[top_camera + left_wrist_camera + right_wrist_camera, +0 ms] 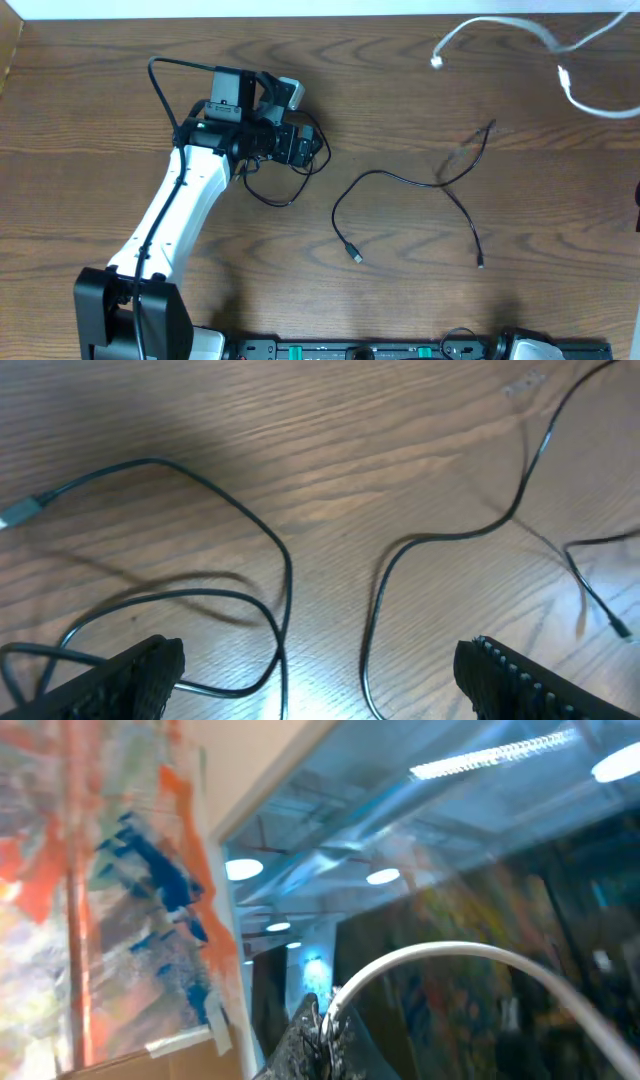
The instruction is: Untangle cables
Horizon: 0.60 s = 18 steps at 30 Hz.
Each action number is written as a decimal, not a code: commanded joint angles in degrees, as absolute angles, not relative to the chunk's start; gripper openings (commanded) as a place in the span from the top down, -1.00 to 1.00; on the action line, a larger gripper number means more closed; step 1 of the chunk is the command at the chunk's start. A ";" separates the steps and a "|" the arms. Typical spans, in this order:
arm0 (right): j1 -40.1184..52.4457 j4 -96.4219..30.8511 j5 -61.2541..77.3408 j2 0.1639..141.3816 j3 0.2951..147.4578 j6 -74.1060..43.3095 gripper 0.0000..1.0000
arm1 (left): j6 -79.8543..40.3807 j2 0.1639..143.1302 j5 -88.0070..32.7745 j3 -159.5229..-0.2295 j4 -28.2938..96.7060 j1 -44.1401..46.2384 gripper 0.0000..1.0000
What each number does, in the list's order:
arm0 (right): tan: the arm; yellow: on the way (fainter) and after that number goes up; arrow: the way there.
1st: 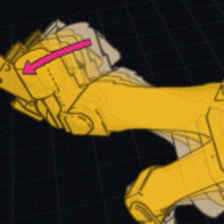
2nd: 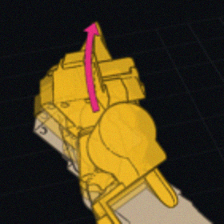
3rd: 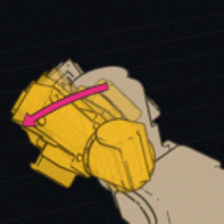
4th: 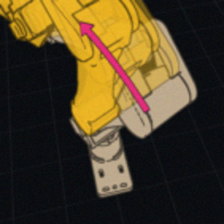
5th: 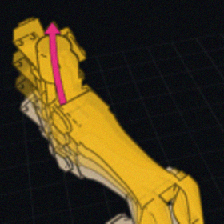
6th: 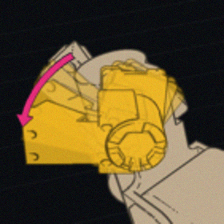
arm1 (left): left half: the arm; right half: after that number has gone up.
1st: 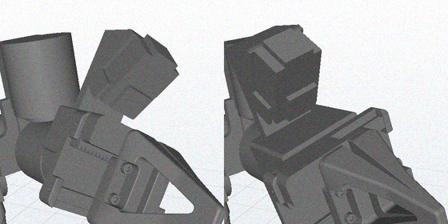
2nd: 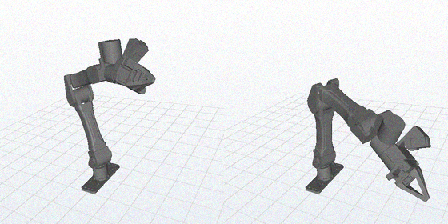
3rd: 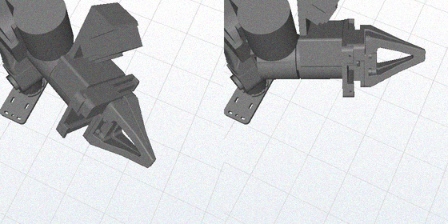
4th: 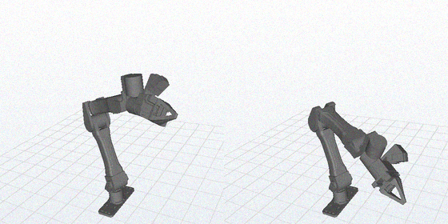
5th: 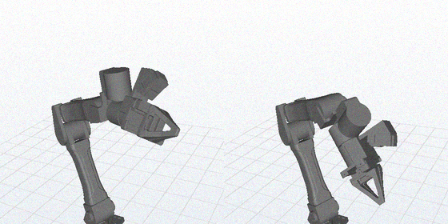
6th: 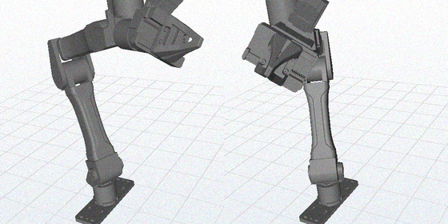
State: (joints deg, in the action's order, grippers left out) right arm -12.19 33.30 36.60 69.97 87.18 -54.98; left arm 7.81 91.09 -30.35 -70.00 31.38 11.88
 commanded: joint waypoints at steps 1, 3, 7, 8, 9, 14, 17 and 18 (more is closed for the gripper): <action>-12.40 26.61 34.76 69.95 87.70 -46.81 0.97 | 9.04 91.02 -31.73 -70.72 31.16 12.32 -0.83; -12.40 17.69 32.73 69.97 87.70 -41.25 0.97 | 9.02 91.02 -31.68 -70.72 31.18 12.29 -0.83; -12.45 4.80 29.43 69.97 87.70 -32.05 0.98 | 9.04 91.02 -31.68 -70.72 31.18 12.32 -0.85; -12.45 2.48 28.51 69.97 87.70 -30.52 0.97 | 9.04 91.02 -31.68 -70.72 31.18 12.32 -0.84; -12.45 -0.23 26.92 69.97 87.70 -28.62 0.97 | 9.04 91.02 -31.68 -70.72 31.18 12.32 -0.84; -12.45 -15.51 13.56 69.97 87.70 -20.51 0.98 | 9.02 91.02 -31.68 -70.72 31.18 12.32 -0.84; -12.45 -24.47 4.54 69.97 87.70 -16.56 0.98 | 9.04 91.02 -31.38 -70.72 31.16 12.32 -0.85; -12.45 -27.22 1.17 69.97 87.70 -15.35 0.98 | 9.02 91.02 -30.83 -70.72 31.16 12.32 -0.84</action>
State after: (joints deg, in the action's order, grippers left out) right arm -12.19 -22.24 15.88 70.43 87.35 -23.68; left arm 7.97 91.09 -31.20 -70.00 31.11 12.27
